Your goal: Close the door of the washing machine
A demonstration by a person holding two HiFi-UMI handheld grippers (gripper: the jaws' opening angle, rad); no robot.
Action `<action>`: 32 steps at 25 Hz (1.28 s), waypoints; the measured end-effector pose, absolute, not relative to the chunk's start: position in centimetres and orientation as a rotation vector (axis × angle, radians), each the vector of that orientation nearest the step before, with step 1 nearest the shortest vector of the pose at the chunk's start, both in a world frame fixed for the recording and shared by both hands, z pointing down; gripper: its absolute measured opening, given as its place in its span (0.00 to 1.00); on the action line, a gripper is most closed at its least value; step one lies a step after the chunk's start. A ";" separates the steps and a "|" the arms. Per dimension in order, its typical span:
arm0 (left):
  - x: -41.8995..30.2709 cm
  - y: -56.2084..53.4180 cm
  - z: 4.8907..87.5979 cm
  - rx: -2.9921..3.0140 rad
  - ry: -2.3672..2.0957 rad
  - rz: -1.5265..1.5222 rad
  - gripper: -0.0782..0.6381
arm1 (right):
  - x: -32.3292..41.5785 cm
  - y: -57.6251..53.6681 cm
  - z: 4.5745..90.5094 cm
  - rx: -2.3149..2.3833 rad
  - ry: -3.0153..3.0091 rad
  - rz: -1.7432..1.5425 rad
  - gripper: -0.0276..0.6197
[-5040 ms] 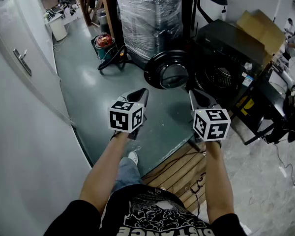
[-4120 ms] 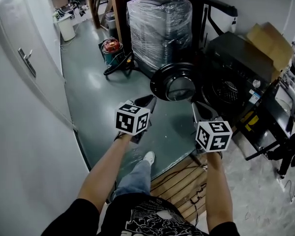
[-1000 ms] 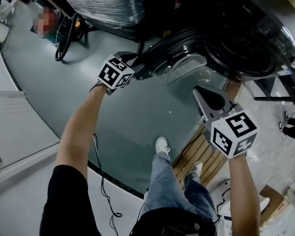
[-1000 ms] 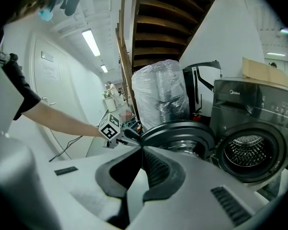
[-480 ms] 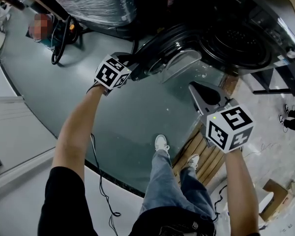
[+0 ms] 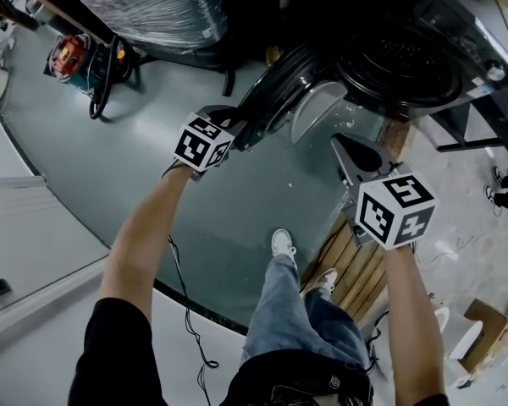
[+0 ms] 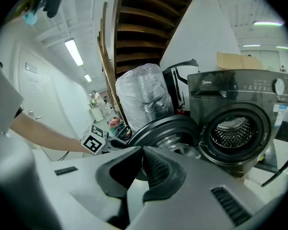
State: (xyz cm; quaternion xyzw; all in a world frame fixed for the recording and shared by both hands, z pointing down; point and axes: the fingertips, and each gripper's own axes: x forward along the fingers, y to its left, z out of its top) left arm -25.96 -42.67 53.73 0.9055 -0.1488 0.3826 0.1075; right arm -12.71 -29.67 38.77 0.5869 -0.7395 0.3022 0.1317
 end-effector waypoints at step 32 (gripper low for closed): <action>-17.3 -29.9 53.9 2.476 -0.624 0.955 0.26 | -3.1 -21.3 40.0 1.877 -2.163 0.845 0.08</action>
